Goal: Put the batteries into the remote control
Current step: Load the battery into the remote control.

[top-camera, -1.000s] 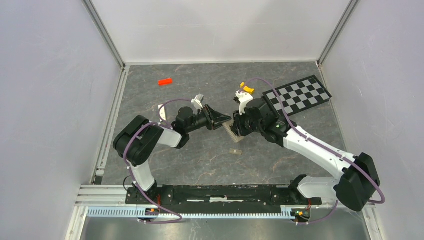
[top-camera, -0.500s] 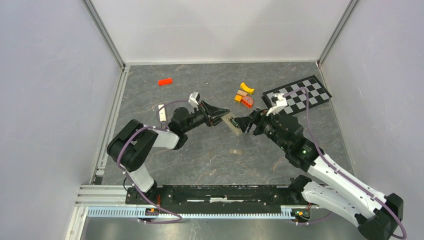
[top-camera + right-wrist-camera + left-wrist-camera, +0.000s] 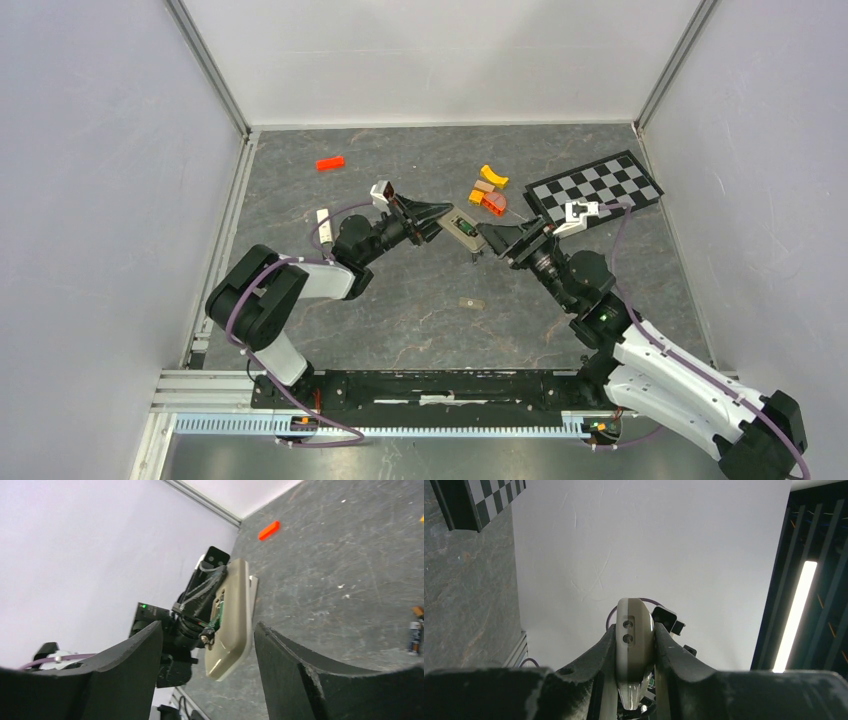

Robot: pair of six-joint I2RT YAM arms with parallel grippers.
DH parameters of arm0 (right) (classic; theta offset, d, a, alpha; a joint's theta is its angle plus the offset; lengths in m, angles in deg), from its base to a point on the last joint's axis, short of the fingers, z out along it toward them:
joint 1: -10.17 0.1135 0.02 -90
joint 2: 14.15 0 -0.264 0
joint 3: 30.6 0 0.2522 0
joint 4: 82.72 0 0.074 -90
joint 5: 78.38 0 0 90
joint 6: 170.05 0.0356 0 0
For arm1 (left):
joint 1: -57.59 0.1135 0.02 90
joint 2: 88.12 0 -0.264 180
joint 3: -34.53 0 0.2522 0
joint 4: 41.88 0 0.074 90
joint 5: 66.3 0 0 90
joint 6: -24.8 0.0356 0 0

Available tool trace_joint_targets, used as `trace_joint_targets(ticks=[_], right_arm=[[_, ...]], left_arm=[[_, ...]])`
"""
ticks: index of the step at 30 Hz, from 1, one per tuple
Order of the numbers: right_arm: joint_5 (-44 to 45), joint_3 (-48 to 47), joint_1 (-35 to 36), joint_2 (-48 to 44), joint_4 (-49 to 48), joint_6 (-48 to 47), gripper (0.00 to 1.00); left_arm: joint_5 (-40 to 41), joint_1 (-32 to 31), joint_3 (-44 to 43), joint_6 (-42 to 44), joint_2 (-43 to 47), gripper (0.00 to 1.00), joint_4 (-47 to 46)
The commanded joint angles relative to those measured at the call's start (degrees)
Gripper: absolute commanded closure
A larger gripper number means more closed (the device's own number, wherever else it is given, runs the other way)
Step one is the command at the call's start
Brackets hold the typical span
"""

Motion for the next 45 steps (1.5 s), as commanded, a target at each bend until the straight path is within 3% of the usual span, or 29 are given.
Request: trace_joint_targets(ticks=[1,7,15,23,29,36,45], right_arm=[[-1.5,0.6,0.0,1.2,-7.3,5.6,0.32],[-2.9,0.5,0.0,2.8,-7.1,6.1,0.45],[-4.7,-0.1,0.0,5.3,-7.4,6.3,0.46],[-5.4,-1.0,0.0,7.7,-6.2,7.2,0.57],[-5.5,-0.8,0.0,8.4,-4.7,8.4,0.60],[-5.7,-2.6,-0.4,9.8,2.2,10.8,0.60],[-6.8,-3.5,-0.5,11.9,4.3,10.2,0.58]], left_arm=[[1.5,-0.2,-0.1,-2.9,2.2,0.98,-4.7],[1.4,-0.2,-0.2,-3.5,1.7,0.98,-6.1],[1.1,-0.4,-0.4,-3.1,1.8,0.98,-5.8],[-0.9,-0.7,-1.6,-3.9,0.4,0.98,-8.0],[-1.6,-0.8,-1.9,-2.5,0.6,0.98,-8.6],[-2.8,-0.9,-2.4,4.4,4.1,0.98,-3.6],[-3.8,-0.8,-3.0,10.0,7.0,0.98,0.4]])
